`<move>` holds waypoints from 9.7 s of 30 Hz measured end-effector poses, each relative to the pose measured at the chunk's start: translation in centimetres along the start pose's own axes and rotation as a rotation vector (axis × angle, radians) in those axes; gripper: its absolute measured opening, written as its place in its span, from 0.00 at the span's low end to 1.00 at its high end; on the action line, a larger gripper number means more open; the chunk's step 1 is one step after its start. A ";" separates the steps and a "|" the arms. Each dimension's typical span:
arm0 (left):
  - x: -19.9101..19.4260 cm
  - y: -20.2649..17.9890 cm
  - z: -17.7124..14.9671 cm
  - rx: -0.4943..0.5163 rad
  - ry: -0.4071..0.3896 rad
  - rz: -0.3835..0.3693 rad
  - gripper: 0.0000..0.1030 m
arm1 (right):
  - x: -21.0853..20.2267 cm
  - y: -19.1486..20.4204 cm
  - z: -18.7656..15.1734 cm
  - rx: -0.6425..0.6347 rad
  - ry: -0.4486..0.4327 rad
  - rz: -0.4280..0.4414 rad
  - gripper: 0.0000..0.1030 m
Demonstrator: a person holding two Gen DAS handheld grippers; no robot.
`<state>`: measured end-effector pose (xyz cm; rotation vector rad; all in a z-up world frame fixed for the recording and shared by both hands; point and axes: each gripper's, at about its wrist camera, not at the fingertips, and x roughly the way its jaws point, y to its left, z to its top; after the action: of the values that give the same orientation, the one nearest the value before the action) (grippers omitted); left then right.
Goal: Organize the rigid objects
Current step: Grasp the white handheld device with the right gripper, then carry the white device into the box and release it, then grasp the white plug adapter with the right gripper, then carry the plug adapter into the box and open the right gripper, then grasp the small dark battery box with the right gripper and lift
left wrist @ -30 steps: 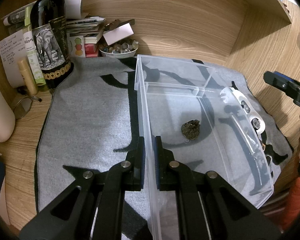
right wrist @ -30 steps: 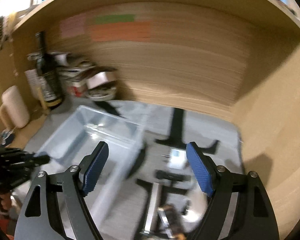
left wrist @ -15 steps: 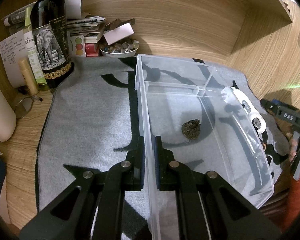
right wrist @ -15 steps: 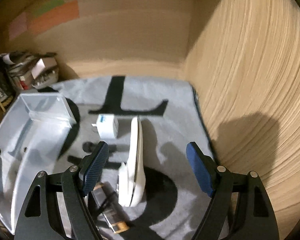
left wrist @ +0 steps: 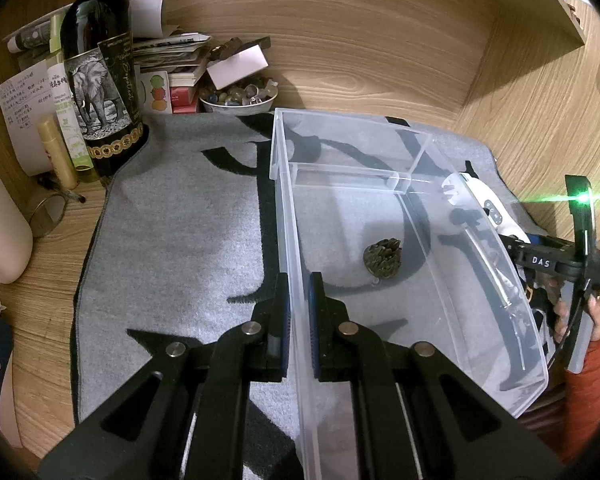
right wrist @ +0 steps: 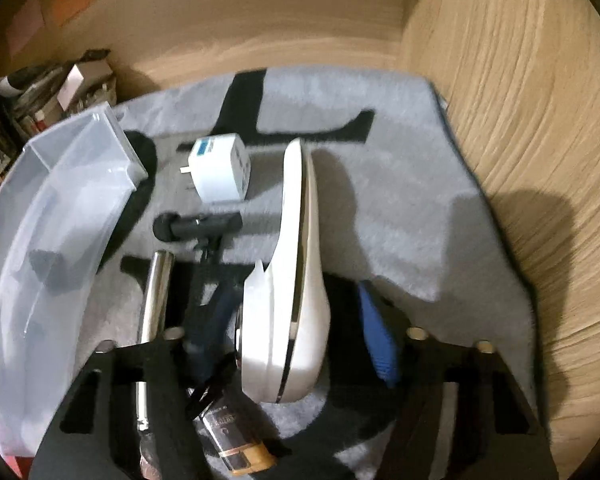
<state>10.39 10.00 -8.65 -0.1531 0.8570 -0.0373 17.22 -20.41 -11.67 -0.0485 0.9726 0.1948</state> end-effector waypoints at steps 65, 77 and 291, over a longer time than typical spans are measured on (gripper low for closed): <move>0.0 0.0 0.2 -0.003 0.001 -0.005 0.08 | -8.4 15.8 3.2 -0.332 -0.297 0.172 0.33; 0.0 -0.1 0.1 -0.005 -0.002 -0.004 0.08 | -5.3 16.5 1.9 -0.386 -0.143 0.170 0.33; -0.3 0.2 0.0 -0.018 -0.004 -0.013 0.08 | -3.3 2.0 -1.4 -0.073 -0.037 -0.013 0.20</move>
<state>10.17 10.23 -8.51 -0.1762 0.8520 -0.0417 13.93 -19.10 -9.67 -0.1177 0.9275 0.2181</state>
